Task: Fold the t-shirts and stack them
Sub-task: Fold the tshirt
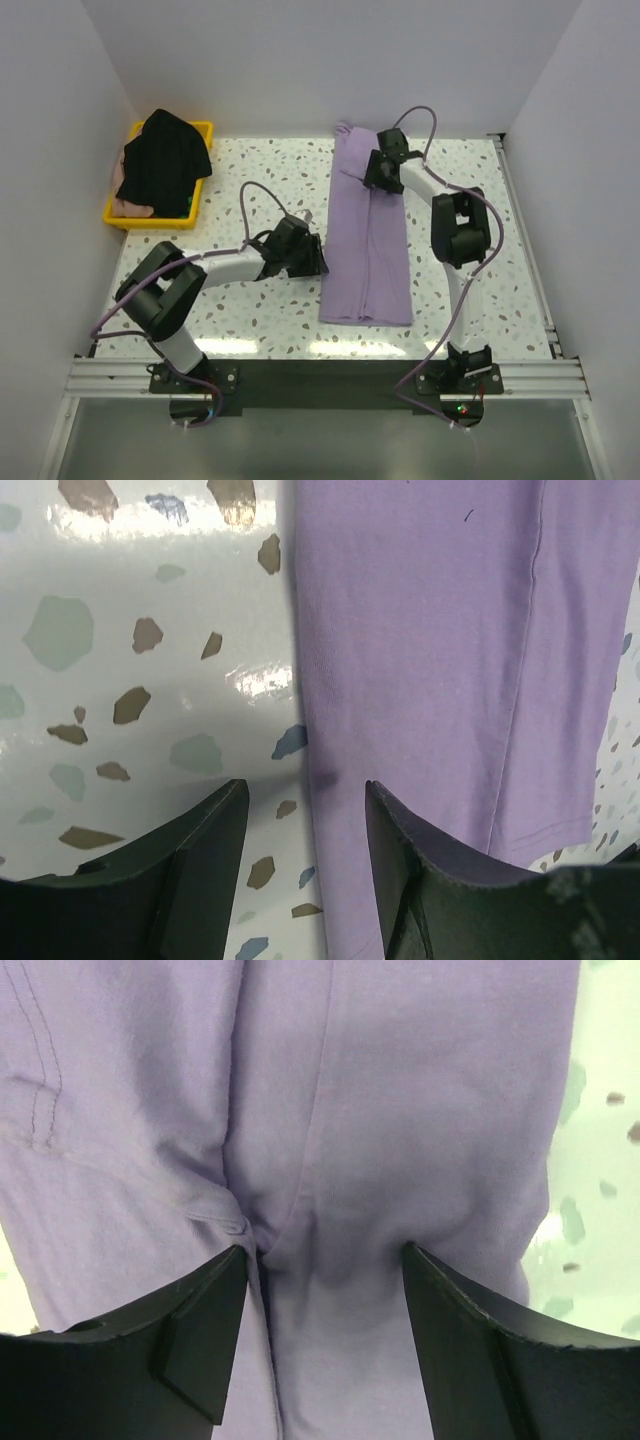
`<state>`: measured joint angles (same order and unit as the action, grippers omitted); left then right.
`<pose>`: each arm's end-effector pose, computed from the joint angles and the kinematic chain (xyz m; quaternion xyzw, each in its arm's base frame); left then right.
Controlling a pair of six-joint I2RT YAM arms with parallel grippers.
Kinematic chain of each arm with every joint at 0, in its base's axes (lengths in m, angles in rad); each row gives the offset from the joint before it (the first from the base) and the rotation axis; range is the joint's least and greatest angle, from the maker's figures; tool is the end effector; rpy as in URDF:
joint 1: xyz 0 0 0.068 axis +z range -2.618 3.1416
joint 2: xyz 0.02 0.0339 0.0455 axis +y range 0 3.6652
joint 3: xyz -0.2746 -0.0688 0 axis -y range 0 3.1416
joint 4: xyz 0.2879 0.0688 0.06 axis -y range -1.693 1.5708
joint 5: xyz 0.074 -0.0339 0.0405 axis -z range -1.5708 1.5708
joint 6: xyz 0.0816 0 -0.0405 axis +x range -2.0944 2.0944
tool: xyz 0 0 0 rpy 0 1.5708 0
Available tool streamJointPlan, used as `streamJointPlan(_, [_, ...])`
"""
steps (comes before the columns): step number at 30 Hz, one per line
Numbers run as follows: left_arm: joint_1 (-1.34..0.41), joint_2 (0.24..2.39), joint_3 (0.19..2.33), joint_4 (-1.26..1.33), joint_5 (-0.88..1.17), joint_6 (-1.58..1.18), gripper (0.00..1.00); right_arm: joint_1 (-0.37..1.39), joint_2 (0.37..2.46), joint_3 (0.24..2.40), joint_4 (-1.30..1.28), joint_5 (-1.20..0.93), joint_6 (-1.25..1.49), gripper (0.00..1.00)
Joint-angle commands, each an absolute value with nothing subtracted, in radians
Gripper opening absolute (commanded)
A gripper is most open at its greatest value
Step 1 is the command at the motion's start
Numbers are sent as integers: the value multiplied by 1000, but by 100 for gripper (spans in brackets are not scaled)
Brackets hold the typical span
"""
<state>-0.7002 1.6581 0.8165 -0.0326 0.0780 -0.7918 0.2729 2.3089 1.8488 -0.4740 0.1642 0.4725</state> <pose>0.2866 -0.2498 0.0932 -0.0297 0.9389 -0.2584 0.2256 0.5633 0.1438 0.1183 0.1198 0.9393 0.0410 0.3189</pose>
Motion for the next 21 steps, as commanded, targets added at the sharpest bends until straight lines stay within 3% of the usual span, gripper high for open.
streamJointPlan(1, [-681,1709,848,-69,100,-741,56,244,2404,1914,-526,134,463,68])
streamJointPlan(5, [-680,1706,835,-55,127,-750,56,235,2385,1928,-523,109,428,78])
streamJointPlan(10, [-680,1655,784,-40,144,-762,56,227,2232,1786,-448,89,416,94])
streamJointPlan(15, [-681,1608,718,-26,156,-775,55,229,2025,1680,-449,120,428,96])
streamJointPlan(21, [-689,1528,617,-17,184,-792,54,232,1755,1355,-437,117,492,94])
